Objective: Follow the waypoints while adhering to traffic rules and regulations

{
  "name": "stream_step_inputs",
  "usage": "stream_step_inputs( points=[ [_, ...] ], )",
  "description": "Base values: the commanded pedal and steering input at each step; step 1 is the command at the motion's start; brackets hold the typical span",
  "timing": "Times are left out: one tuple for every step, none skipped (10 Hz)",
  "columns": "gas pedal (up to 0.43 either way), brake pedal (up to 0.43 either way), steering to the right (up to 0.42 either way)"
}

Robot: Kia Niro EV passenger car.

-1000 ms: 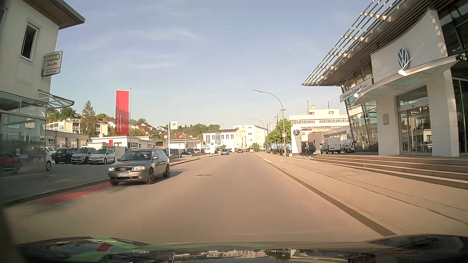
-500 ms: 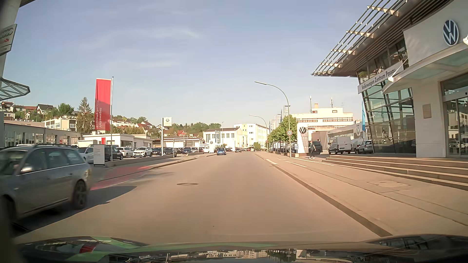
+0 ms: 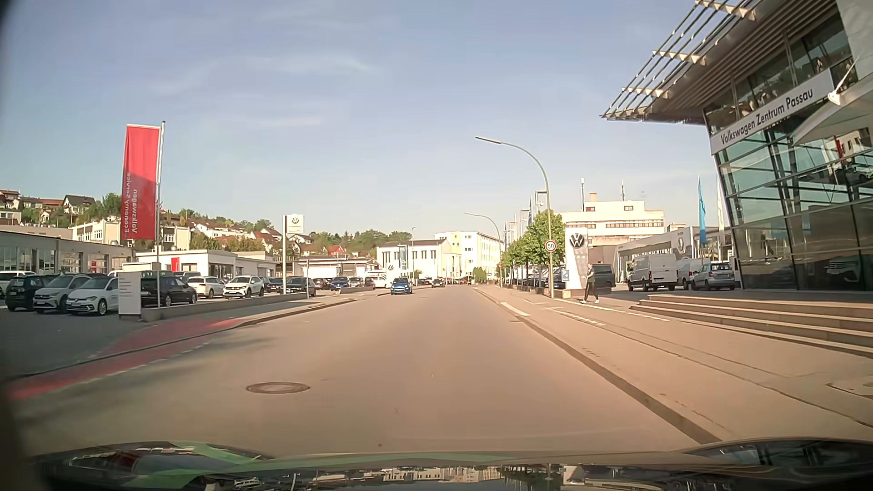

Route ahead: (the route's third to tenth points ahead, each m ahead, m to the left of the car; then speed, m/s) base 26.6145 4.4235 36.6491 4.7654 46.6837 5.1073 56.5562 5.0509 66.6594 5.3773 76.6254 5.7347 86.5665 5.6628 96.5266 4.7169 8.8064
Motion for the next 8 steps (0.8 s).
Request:
stream_step_inputs(
  points=[
    [0.079, 0.0, -0.005],
    [0.079, 0.0, -0.007],
    [0.079, 0.0, -0.009],
    [0.079, 0.0, -0.01],
    [0.079, 0.0, -0.012],
    [0.079, 0.0, -0.015],
    [0.079, 0.0, -0.015],
    [0.079, 0.0, -0.015]
  ],
)
